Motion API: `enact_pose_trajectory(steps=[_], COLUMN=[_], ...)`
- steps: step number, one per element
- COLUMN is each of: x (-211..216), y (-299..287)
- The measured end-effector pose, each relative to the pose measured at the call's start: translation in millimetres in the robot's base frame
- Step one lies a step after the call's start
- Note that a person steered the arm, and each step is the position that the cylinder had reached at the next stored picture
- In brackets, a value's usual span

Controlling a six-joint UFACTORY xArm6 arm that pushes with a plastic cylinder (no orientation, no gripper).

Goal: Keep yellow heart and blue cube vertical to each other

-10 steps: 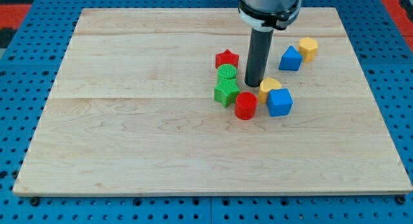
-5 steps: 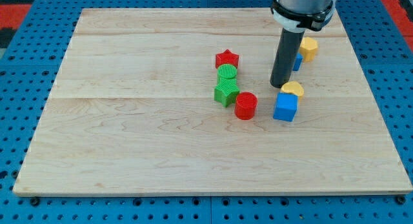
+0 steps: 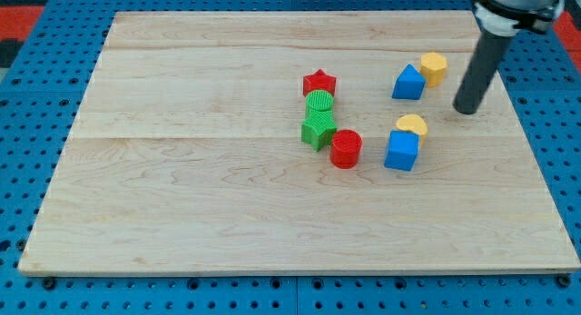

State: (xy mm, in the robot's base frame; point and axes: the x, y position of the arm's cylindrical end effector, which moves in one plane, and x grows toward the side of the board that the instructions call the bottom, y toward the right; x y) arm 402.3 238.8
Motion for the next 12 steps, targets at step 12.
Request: enact_pose_trajectory(steps=[12], x=[73.8], y=[-46.1])
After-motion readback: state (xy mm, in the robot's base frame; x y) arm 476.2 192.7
